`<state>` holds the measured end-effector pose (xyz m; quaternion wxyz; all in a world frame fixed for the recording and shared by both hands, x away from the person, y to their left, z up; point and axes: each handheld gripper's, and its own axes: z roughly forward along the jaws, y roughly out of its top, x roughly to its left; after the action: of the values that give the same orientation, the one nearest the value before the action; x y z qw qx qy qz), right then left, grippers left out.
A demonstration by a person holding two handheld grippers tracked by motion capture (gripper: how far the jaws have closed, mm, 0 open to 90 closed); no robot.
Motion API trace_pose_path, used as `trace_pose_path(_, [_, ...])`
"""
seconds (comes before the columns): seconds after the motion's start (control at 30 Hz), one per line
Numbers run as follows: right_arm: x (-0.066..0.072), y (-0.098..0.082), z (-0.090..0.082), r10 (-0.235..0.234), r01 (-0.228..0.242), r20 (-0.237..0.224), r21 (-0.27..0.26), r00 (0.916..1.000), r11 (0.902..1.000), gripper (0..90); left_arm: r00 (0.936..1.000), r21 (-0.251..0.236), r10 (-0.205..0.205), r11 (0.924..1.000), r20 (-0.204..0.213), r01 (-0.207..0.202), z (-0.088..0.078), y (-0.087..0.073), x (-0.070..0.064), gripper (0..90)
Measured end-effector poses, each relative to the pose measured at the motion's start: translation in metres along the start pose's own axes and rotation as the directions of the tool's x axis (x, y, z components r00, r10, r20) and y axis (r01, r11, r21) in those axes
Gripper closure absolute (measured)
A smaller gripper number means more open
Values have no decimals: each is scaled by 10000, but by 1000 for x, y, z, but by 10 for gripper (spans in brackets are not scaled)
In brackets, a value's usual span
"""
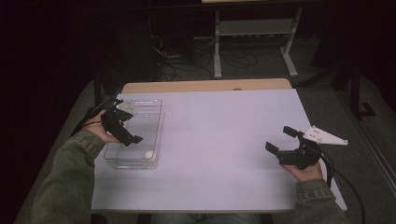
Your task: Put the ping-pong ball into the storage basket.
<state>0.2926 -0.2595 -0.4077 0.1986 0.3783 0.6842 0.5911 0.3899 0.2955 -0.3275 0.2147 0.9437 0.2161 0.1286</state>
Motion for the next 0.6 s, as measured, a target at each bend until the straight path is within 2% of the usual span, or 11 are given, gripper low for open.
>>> trace_pose_path(0.37, [0, 0, 0, -3, 3, 4, -13, 10000, 10000, 0, 9998, -988, -214, 9949, -16, 211, -11, -3, -4, 0])
trace_pose_path(0.53, [0, 0, 0, 3, -3, 8, -3, 10000, 10000, 0, 9986, -1253, -515, 9909, -77, 501, -14, -10, -2, 0])
trace_pose_path(0.6, [0, 0, 0, 7, -7, 11, 4, 10000, 10000, 0, 9979, -1498, -649, 9867, -61, 633, -16, -13, -1, 0])
